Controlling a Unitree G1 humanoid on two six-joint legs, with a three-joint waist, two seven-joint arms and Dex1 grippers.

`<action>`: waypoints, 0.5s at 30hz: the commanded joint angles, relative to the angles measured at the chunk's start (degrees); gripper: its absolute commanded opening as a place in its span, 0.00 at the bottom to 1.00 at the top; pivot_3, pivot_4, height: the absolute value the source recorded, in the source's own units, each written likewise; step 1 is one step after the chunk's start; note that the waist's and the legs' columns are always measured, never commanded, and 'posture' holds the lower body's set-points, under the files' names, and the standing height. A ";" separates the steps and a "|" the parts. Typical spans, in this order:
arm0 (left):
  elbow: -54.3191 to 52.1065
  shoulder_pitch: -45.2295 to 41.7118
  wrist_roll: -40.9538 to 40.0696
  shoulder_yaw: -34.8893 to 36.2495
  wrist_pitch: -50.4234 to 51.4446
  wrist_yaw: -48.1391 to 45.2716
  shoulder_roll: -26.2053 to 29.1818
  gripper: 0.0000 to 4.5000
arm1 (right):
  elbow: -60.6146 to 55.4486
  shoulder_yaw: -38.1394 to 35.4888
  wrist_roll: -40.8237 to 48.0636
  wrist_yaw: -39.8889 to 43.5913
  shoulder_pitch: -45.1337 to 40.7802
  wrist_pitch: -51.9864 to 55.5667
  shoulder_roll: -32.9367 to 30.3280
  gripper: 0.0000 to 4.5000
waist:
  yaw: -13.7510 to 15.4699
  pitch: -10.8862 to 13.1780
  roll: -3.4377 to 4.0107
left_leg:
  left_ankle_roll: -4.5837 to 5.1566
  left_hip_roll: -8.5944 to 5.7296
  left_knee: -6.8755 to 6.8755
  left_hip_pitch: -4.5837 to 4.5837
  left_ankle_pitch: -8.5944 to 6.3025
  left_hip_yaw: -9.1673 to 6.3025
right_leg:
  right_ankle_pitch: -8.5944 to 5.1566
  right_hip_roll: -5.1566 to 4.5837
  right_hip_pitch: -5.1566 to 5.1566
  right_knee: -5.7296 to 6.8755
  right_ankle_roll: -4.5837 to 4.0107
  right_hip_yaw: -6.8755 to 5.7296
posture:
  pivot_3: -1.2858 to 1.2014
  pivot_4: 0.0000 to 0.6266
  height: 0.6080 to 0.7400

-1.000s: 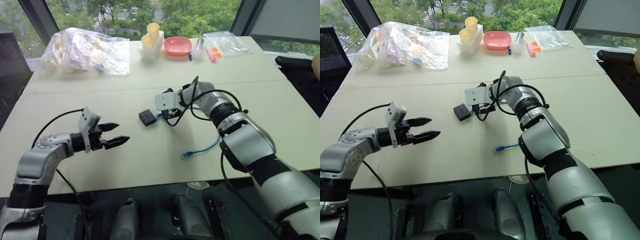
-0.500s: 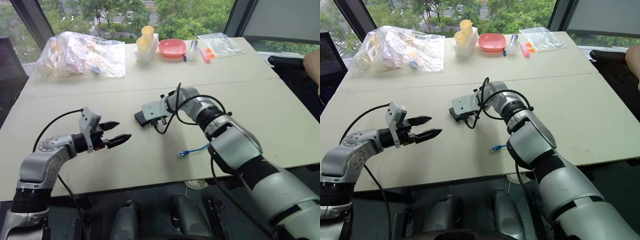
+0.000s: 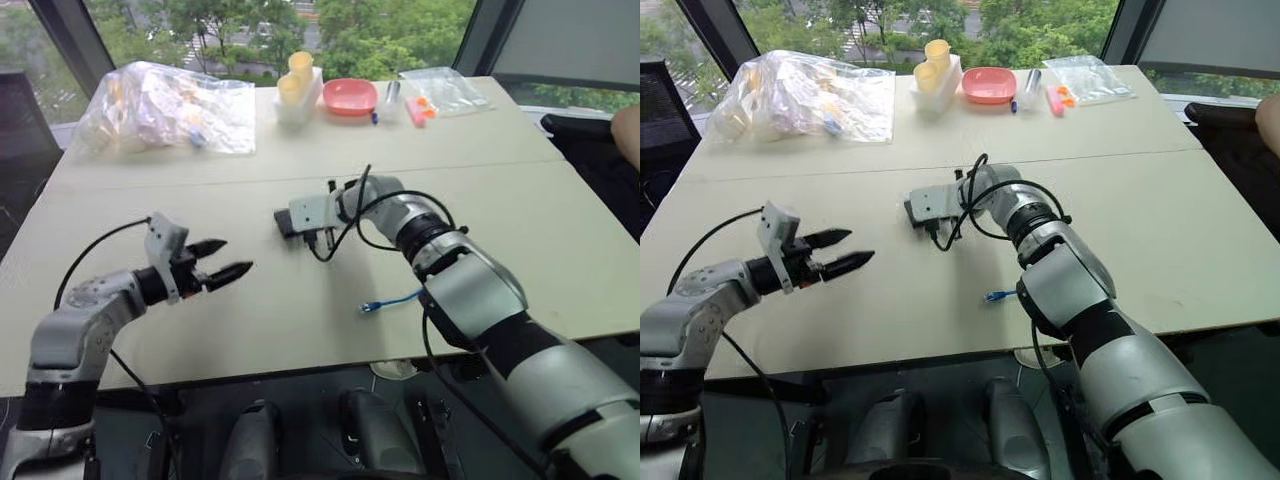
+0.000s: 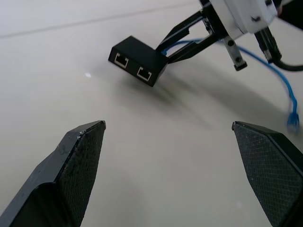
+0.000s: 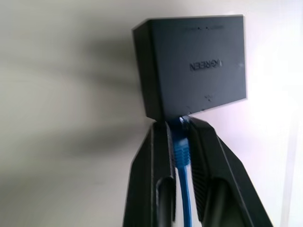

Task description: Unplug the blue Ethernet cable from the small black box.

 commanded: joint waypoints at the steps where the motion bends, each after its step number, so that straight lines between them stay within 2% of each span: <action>1: 7.19 -8.13 -2.39 0.68 0.80 -3.03 -0.84 1.00 | -15.68 -0.95 -1.61 -9.16 5.68 -2.71 -3.78 0.01 | 0.48 -0.03 -0.05 | 0.00 -0.01 -0.01 -0.03 0.00 0.01 | -0.03 0.00 0.00 -0.01 0.06 0.00 | 0.52 0.24 1.00; 4: 15.36 -15.57 -1.60 -1.27 0.81 -6.34 -2.29 1.00 | -28.59 -2.13 -2.93 -13.94 12.14 -0.46 -6.38 0.01 | 0.63 -0.05 -0.07 | 0.02 -0.09 -0.07 -0.09 -0.02 0.03 | -0.05 -0.02 0.04 -0.07 0.48 0.03 | 0.52 0.24 1.00; 7: 28.25 -26.64 0.69 -3.60 -0.88 -10.13 -5.86 1.00 | -41.01 -3.67 -6.37 -19.24 18.49 3.42 -8.30 0.01 | 1.07 -0.02 -0.10 | 0.03 -0.18 -0.07 -0.18 -0.02 0.04 | -0.07 -0.09 0.00 -0.05 0.60 0.04 | 0.52 0.24 1.00; 11: 42.22 -35.82 4.20 -5.59 -5.97 -17.02 -9.16 1.00 | -49.01 -4.26 -9.11 -23.14 22.64 8.10 -8.07 0.01 | 0.84 -0.02 -0.10 | 0.03 -0.21 0.10 -0.40 -0.02 0.01 | -0.03 -0.07 -0.13 -0.09 0.68 0.01 | 0.52 0.24 1.00; 15: 55.30 -43.67 5.32 -3.14 -8.34 -17.10 -12.33 1.00 | -53.02 -3.95 -11.33 -25.70 24.31 12.39 -7.04 0.01 | 0.34 -0.02 -0.11 | 0.05 -0.20 0.11 -0.35 -0.02 -0.01 | -0.03 -0.02 -0.11 -0.03 0.68 0.02 | 0.52 0.24 1.00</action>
